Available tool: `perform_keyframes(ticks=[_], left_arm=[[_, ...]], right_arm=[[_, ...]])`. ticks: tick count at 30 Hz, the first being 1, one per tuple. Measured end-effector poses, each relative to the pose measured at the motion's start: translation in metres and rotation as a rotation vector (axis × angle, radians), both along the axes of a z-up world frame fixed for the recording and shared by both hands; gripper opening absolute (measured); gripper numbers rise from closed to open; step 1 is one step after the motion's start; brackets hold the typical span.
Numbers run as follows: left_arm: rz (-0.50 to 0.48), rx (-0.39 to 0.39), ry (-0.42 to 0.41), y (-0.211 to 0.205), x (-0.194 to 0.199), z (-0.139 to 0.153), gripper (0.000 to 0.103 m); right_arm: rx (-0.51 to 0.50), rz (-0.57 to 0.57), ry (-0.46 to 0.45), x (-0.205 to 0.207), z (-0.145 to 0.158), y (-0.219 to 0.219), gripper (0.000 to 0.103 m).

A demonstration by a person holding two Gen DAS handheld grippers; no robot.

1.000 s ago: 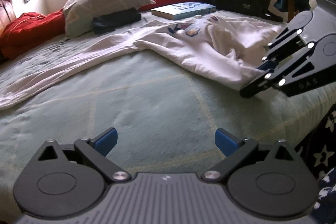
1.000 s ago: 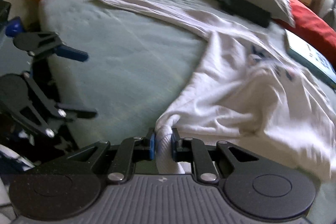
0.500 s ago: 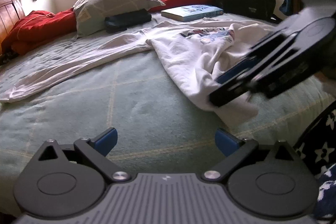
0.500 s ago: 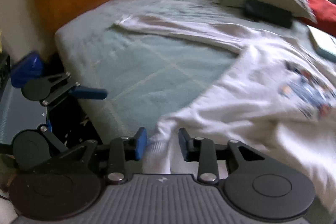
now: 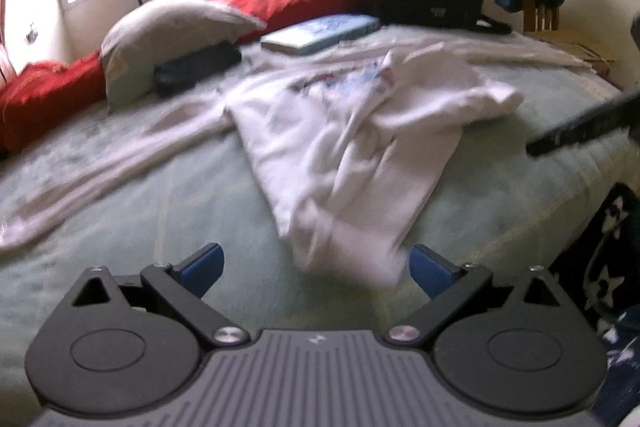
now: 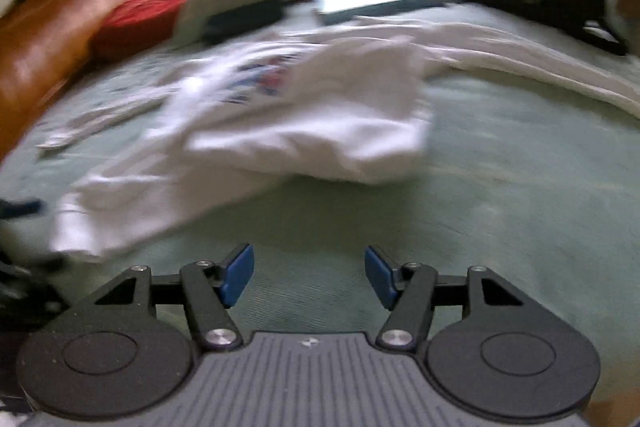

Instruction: Fold clothes

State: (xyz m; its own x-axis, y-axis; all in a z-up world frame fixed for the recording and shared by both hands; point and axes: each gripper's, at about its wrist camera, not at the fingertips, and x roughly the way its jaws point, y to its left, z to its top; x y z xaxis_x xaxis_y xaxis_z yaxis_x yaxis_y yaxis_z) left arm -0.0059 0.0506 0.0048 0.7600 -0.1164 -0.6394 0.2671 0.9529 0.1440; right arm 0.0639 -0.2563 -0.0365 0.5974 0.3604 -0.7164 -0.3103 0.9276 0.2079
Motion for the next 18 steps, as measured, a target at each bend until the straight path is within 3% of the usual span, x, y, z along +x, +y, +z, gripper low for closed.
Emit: perform_keyframes(ticks=[3,5,9,14,18], left_arm=[[-0.036,-0.019,-0.013,-0.008,0.003,0.016,0.099],[-0.072,-0.037,-0.012,-0.016,0.009,0.025,0.099],[-0.165,-0.034,0.015,-0.052,0.032,0.032,0.099],[-0.379,-0.154,0.133,-0.113,0.071,0.019,0.099],[-0.433,-0.223,0.236,-0.151,0.105,-0.005,0.099]], right_arm=[[-0.051,-0.081,-0.048,-0.002,-0.009,-0.010,0.073],[-0.068,-0.132,-0.083,-0.003,-0.011,-0.015,0.084],[-0.078,-0.138,-0.132,-0.009,-0.010,-0.027,0.090],[-0.114,-0.120,-0.171,-0.020,-0.011,-0.043,0.098],[-0.100,-0.138,-0.151,-0.026,-0.020,-0.061,0.099]])
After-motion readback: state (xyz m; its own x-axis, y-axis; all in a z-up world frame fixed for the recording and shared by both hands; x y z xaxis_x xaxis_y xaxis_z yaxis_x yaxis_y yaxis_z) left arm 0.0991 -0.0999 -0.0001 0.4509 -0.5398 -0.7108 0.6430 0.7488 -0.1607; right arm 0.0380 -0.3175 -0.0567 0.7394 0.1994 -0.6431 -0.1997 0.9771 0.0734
